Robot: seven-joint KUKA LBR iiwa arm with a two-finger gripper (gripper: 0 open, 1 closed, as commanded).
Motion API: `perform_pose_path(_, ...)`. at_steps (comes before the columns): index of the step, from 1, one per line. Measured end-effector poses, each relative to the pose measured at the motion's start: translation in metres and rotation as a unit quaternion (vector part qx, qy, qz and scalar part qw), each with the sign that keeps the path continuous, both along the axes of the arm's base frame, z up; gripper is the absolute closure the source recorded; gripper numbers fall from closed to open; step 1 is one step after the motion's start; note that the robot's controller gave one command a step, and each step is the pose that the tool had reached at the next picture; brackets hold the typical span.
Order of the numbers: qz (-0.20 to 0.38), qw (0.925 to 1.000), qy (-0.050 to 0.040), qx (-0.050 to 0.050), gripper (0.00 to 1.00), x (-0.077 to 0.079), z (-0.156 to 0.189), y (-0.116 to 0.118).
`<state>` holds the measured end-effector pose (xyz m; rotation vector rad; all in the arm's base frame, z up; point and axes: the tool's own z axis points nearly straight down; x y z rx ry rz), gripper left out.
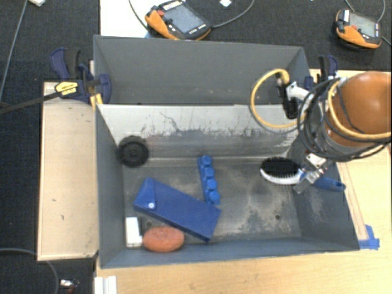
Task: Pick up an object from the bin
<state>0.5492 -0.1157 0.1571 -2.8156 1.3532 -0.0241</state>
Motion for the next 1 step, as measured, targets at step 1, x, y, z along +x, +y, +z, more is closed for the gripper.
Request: perform_pose_path(1,-0.171,0.9852,0.0033,0.004,1.00,-0.0560,0.0127,-0.0013)
